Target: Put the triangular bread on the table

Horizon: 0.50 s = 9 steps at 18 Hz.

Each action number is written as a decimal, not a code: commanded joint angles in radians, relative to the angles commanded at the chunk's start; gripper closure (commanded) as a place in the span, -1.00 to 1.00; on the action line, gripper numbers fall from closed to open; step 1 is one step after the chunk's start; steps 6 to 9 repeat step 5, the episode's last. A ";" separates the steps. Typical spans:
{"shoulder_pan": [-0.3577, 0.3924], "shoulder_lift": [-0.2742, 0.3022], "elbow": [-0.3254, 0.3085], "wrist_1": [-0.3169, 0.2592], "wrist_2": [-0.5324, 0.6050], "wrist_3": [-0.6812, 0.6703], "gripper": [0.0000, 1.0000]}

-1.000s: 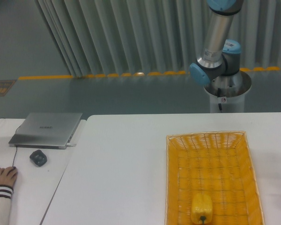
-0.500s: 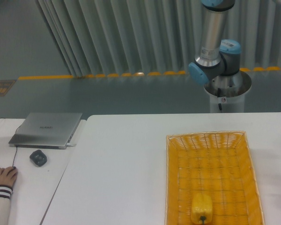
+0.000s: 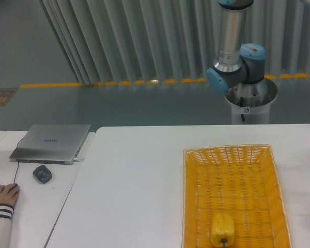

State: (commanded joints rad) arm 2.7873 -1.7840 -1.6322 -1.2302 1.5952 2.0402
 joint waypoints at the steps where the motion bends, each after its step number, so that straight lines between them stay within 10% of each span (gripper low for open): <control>1: 0.000 -0.002 0.000 0.000 0.000 0.002 -1.00; 9: -0.008 -0.005 0.000 0.002 -0.003 0.002 -1.00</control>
